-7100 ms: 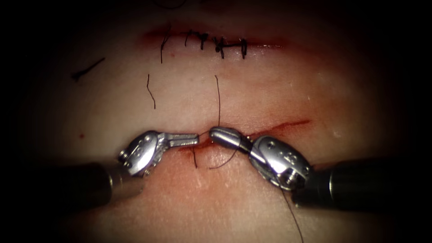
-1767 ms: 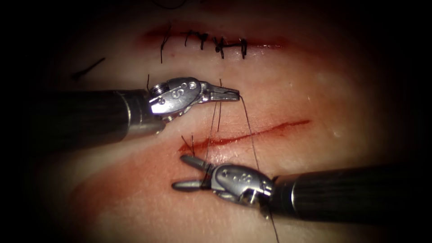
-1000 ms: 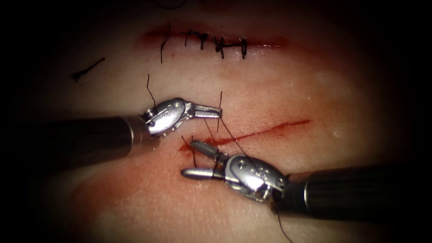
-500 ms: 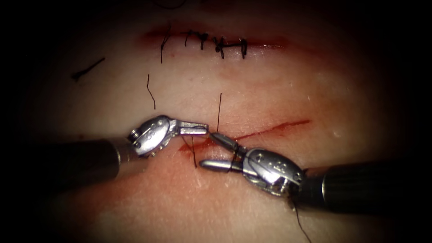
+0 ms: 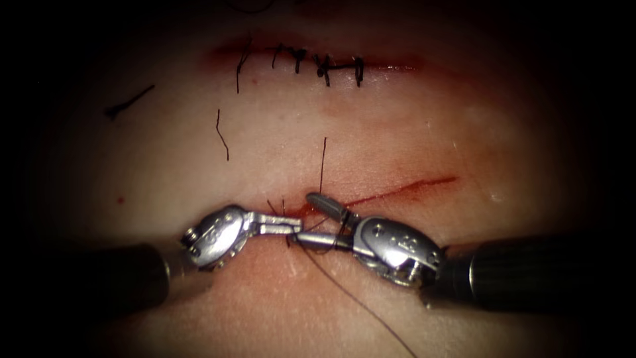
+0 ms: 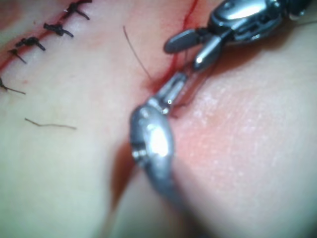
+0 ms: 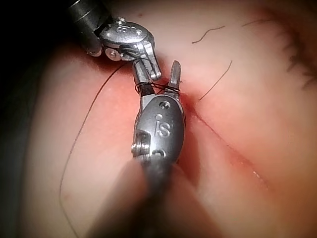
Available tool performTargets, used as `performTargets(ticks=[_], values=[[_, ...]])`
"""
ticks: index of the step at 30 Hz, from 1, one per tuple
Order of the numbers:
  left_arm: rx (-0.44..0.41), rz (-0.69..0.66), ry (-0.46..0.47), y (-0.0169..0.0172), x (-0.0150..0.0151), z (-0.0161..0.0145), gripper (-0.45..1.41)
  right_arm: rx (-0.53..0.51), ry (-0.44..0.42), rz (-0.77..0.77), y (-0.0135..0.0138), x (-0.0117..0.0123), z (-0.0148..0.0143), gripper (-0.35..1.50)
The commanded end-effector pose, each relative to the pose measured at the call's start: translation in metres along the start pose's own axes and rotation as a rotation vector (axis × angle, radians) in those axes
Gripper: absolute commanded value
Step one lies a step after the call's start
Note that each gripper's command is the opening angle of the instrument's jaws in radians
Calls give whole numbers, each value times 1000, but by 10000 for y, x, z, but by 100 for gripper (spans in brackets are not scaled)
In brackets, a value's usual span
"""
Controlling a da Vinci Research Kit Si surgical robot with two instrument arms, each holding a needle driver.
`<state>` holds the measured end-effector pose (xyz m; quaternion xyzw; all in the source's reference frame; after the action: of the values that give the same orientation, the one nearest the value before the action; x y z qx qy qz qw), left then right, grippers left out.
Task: Wound Closure
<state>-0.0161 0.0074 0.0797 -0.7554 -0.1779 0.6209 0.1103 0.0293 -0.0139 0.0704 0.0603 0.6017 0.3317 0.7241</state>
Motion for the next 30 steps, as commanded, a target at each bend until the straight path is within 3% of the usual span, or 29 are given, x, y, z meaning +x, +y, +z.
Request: performTargets(ticks=[1, 7, 14, 17, 18, 30], values=[[-6, -3, 5, 3, -8, 2, -45, -1, -11, 7, -4, -7, 4, 109], [-9, -4, 16, 10, -4, -13, -45, -21, -34, 6, 5, -8, 2, 107], [2, 3, 14, 10, -11, -2, -45, -100, -47, 13, 7, -11, 7, 107], [11, 5, 12, 7, -14, 5, -45, -182, -61, 39, 10, -10, 8, 107], [10, 5, 13, 5, -14, 8, -45, -256, -75, 42, 13, -9, 7, 107], [13, -1, 17, -4, -9, 11, -45, -485, -100, 68, 19, -15, 19, 107]])
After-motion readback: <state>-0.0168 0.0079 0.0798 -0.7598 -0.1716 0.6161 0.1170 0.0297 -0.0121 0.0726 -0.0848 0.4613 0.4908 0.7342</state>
